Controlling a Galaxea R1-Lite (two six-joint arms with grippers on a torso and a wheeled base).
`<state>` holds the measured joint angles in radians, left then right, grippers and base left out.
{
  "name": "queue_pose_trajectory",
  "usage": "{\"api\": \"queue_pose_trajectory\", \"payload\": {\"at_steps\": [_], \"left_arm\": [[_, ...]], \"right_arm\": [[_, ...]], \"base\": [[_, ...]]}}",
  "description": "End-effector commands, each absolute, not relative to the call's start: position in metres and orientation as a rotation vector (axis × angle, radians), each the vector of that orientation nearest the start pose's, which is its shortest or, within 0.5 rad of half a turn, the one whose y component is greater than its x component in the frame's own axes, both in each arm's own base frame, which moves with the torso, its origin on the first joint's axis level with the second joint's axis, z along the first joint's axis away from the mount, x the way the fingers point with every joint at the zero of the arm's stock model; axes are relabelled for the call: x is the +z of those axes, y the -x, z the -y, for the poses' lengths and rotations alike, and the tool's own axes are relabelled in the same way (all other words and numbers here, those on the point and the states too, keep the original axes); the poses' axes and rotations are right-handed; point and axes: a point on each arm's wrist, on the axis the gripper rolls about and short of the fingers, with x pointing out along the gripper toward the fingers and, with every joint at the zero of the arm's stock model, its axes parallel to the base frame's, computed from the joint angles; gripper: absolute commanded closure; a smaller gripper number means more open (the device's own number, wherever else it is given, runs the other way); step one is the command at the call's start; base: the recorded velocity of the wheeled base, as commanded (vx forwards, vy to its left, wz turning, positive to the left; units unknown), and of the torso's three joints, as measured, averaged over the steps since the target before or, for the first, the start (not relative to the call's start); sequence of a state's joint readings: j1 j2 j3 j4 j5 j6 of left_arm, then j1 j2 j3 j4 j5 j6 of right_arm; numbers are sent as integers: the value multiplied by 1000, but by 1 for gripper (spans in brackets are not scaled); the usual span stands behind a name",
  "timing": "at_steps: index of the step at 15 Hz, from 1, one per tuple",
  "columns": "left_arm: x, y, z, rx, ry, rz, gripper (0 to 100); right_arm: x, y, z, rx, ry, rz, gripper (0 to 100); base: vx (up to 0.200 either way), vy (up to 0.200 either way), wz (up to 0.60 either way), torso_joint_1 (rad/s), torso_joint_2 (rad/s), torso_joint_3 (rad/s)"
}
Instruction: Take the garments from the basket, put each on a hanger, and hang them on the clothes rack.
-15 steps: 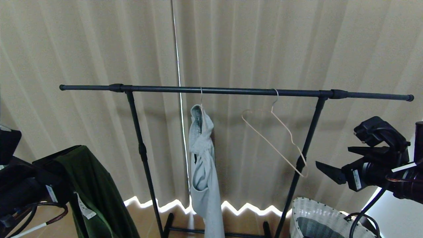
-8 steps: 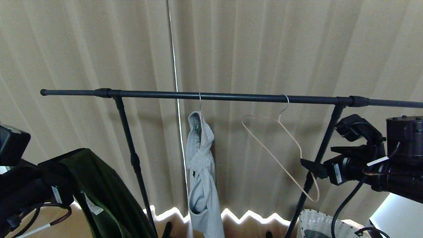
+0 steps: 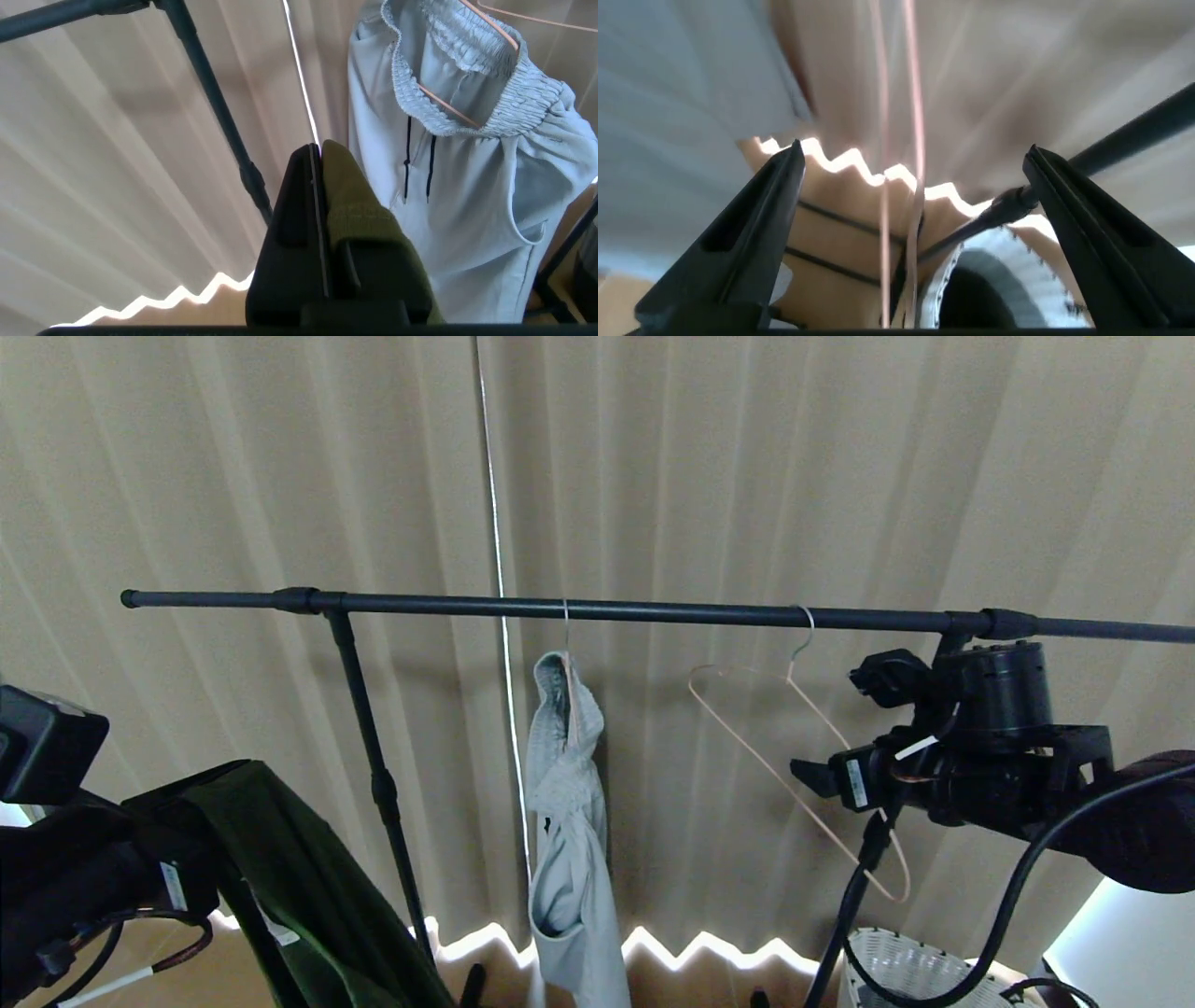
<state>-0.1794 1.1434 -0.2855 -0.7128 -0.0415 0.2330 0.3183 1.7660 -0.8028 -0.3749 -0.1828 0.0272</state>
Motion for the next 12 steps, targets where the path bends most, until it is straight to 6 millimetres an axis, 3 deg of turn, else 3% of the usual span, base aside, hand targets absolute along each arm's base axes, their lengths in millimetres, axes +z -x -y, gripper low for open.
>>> {"api": "queue_pose_trajectory", "payload": {"at_steps": [1,7,8,12], "left_arm": [[174,-148,28,-238,-242,-128,100],[174,-148,28,-238,-242,-128,100],[174,-147,28,-237,-242,-127,100],[174,-147,28,-237,-242,-127,100]], "right_arm": [[122,-301,-95,118,130,-616,0],[126,-303,-96,117,116,-603,0],[125,-303,-96,117,117,-604,100],[127,-303,-96,116,116,-598,100]], "base": [[0,0,0,0,0,0],[0,0,0,0,0,0],[0,0,0,0,0,0],[0,0,0,0,0,0]]}}
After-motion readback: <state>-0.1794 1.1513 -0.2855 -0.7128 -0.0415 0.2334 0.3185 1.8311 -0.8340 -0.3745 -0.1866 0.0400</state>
